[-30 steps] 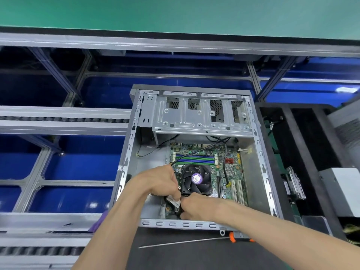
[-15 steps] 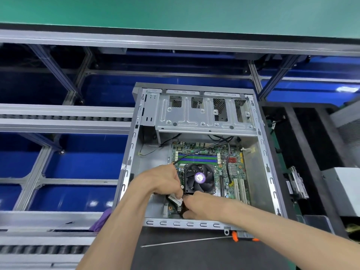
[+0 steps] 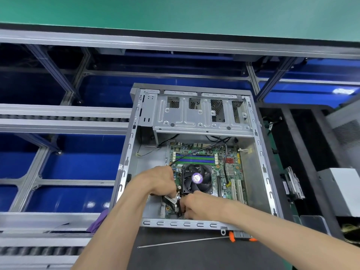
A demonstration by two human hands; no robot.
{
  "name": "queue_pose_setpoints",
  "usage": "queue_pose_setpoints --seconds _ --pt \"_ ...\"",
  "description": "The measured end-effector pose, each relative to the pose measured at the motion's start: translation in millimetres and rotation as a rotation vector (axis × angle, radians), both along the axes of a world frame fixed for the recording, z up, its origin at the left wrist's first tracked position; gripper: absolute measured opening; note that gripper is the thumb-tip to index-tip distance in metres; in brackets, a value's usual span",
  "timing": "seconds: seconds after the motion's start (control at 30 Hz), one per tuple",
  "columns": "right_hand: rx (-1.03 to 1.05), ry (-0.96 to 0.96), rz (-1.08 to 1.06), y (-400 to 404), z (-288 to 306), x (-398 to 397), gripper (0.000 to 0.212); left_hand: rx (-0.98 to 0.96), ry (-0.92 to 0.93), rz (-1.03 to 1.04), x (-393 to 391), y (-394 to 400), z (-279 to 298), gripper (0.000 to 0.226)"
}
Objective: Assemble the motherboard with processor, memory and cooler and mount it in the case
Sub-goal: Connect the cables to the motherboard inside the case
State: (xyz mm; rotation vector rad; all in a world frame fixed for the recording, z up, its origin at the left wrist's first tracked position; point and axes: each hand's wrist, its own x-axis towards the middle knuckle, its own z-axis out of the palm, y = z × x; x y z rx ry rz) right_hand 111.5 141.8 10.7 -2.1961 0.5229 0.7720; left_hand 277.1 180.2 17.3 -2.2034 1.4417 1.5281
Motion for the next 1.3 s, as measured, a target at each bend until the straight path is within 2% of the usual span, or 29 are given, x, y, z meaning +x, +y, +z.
queue_pose_setpoints --seconds 0.1,0.27,0.43,0.63,0.77,0.87,1.0,1.2,1.3 --pt "-0.031 0.043 0.034 2.9 -0.3 3.4 0.022 -0.005 -0.035 -0.012 -0.1 0.0 -0.6 0.01" --pt "-0.131 0.101 0.187 9.9 3.0 16.8 0.031 -0.02 -0.091 -0.031 0.1 0.0 -2.3 0.026" --pt "-0.205 0.147 0.318 15.3 3.5 25.0 0.03 -0.023 -0.099 -0.031 0.2 1.1 -1.7 0.038" --pt "-0.085 0.13 0.166 9.2 8.6 16.2 0.028 -0.01 -0.021 0.016 0.1 1.1 2.1 0.006" --pt "0.077 0.114 0.056 -3.2 11.7 -0.6 0.024 -0.01 0.056 0.033 1.3 0.7 2.7 0.019" --pt "0.164 0.108 -0.016 -10.6 13.1 -11.1 0.025 -0.008 0.074 0.02 0.3 -0.7 5.1 0.015" --pt "0.19 0.103 -0.049 -11.3 13.3 -8.8 0.027 -0.011 0.096 0.027 0.7 0.1 10.5 0.028" --pt "0.145 0.119 -0.001 -7.8 13.2 -4.4 0.027 -0.016 0.104 0.029 1.1 0.7 7.6 0.018" --pt "0.13 0.115 0.011 -6.5 14.6 -3.6 0.019 -0.007 0.1 0.015 -0.5 1.3 6.8 0.009"
